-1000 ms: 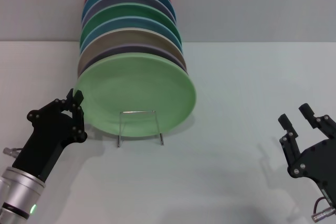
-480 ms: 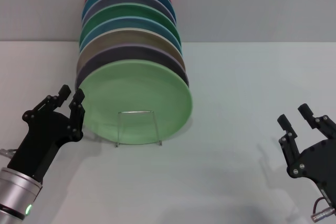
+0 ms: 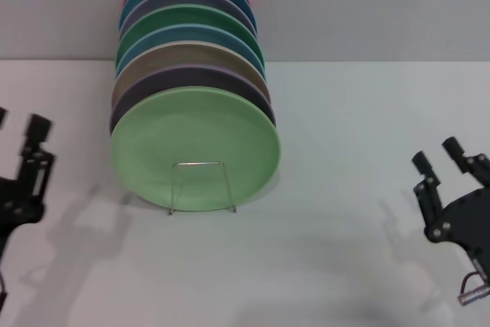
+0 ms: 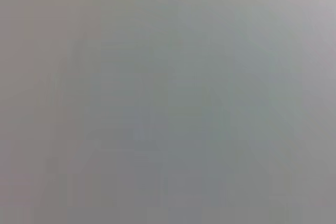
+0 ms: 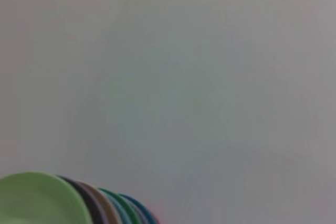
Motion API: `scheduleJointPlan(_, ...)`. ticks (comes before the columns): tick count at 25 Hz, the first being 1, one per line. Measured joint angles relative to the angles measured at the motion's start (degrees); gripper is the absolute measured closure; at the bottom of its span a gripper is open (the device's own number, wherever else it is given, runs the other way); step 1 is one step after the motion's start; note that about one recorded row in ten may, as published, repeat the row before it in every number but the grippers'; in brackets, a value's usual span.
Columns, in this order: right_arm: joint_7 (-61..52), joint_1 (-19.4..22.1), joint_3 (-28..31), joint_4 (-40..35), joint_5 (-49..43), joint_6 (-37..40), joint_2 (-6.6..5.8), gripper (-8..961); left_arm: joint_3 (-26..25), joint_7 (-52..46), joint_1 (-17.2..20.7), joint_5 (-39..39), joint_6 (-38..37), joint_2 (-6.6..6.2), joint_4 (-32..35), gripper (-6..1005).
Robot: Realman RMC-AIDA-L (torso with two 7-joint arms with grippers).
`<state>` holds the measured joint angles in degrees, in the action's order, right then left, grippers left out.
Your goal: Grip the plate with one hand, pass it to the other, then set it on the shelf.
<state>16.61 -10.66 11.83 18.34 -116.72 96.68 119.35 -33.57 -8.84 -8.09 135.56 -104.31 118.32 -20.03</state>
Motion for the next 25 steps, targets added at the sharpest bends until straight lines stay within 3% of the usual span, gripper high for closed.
scheduleJointPlan(5, -4.85, -0.60, 5.62, -0.16, -0.01, -0.01, -0.01, 622, -2.53, -5.19, -0.03, -0.38, -3.48, -0.13, 2.36, 464)
scheduleJointPlan(8, -14.00, -2.17, 10.77, -2.30, 0.00, -0.33, -0.07, 621, -4.31, -7.24, -0.75, -0.41, -3.18, -0.07, 4.02, 456)
scheduleJointPlan(9, -17.45, -2.84, 12.46, -3.36, 0.00, -0.70, -0.07, 621, -8.49, -11.27, -2.82, -0.45, -1.13, 0.07, 7.17, 453)
scheduleJointPlan(13, -33.12, -7.69, 17.62, -9.91, -0.09, -5.40, -0.40, 620, -13.71, -12.74, -4.31, -0.49, 3.81, 0.08, 8.24, 277)
scheduleJointPlan(16, -44.27, -13.05, 17.52, -17.86, -0.67, -8.26, -0.57, 620, -14.93, -12.56, -4.68, -0.47, 5.05, 0.08, 8.45, 220)
scheduleJointPlan(20, -44.90, -14.67, 17.88, -19.33, -0.42, -8.27, -0.45, 544, -17.42, -12.36, -4.87, -0.51, 7.11, 0.22, 8.25, 143)
scheduleJointPlan(25, -38.90, -15.37, 18.94, -17.83, 2.45, -8.66, -0.33, 506, -20.03, -11.73, -5.06, -0.56, 11.65, 0.57, 7.96, 143)
